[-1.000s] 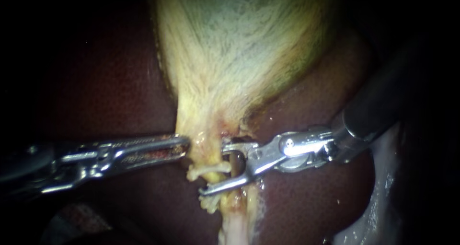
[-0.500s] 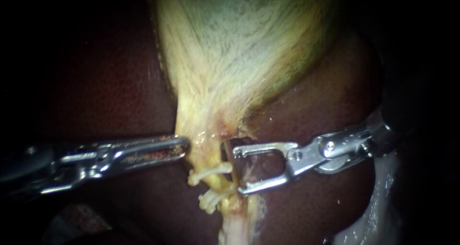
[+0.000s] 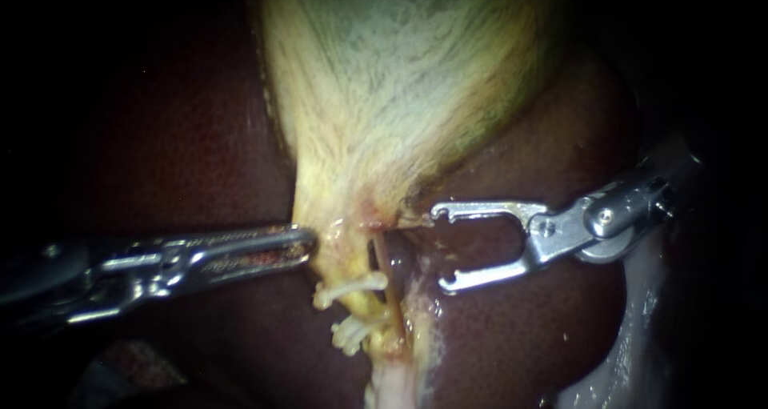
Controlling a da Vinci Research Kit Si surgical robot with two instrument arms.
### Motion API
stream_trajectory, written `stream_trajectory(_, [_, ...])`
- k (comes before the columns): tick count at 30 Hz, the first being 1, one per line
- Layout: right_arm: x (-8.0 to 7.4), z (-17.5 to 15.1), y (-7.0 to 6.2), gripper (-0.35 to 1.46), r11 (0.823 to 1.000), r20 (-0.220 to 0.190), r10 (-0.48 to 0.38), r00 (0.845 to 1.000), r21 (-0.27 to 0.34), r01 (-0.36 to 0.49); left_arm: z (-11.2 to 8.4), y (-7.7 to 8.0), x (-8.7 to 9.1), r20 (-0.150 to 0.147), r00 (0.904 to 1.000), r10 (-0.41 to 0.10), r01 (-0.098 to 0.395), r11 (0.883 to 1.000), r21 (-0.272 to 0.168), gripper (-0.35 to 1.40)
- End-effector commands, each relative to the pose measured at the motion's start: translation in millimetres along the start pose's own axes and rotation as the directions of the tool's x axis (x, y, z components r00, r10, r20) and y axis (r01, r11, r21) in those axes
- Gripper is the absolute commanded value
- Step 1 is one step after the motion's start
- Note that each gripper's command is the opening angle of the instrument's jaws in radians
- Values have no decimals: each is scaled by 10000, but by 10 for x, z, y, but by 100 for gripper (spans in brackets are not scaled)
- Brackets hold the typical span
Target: Going back third clip left tube
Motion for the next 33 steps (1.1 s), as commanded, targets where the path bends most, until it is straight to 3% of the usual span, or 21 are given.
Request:
stream_trajectory(1, [0, 1, -1, 59, 10000, 2, -58, 10000, 15, 58, 5, 3, 0, 1, 10000, -6, 6, 10000, -12, -35])
stream_trajectory(6, [1, 1, -2, 60, 10000, 9, -59, 10000, -14, 59, 24, 11, 0, 24, 10000, -1, 1, 10000, -47, -35])
stream_trajectory(14, [1, -1, -5, 60, 10000, 6, -63, 10000, 1, 63, 48, 6, 4, -36, 10000, 15, -16, 9997, -232, -35])
stream_trajectory(33, [3, -2, -7, 60, 10000, 4, -63, 10000, 9, 63, 48, 5, 6, -87, 10000, 25, -26, 9998, -190, -35])
